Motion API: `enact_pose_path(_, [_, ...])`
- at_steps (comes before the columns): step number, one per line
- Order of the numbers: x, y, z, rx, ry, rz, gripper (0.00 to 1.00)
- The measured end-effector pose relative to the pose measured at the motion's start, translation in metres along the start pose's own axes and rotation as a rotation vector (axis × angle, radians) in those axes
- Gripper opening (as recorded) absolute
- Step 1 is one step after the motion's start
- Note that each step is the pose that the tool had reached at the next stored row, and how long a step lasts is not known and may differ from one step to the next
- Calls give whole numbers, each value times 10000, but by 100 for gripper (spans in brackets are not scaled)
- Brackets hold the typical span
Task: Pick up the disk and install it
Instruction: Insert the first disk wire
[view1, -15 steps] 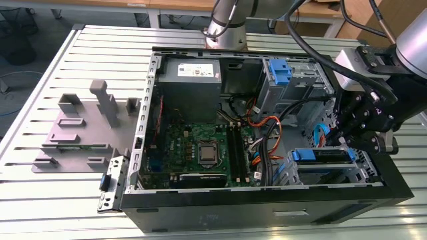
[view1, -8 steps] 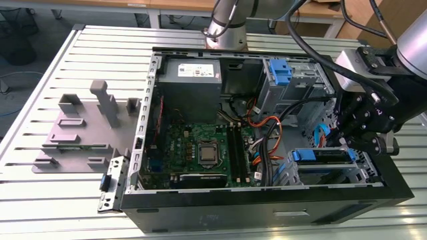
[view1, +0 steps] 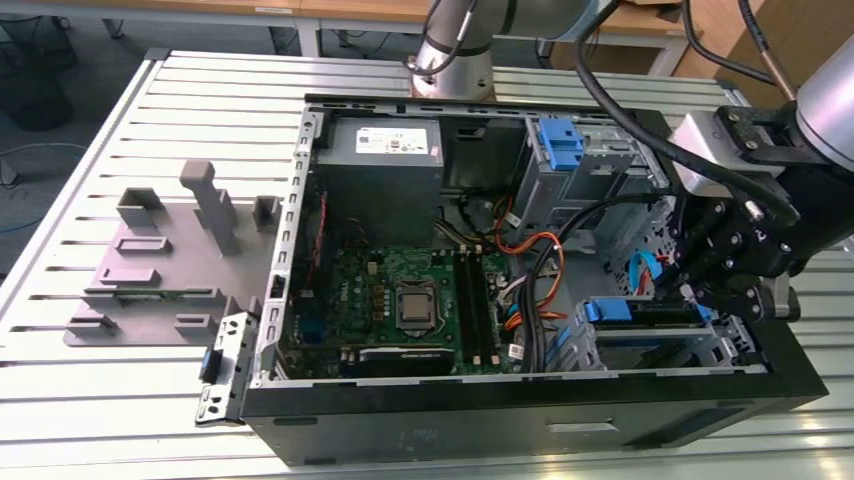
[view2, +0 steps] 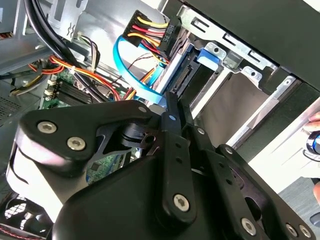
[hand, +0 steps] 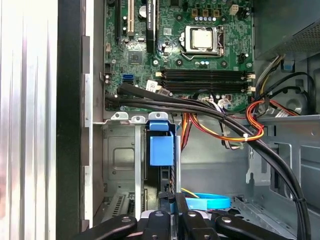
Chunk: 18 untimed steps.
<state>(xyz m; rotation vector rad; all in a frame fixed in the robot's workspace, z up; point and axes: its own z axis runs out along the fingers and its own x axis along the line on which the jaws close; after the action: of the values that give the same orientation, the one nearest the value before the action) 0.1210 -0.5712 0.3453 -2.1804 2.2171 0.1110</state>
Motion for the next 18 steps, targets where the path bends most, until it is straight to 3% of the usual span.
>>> enact_pose_path(18, [5, 12, 62, 23, -9, -40, 16])
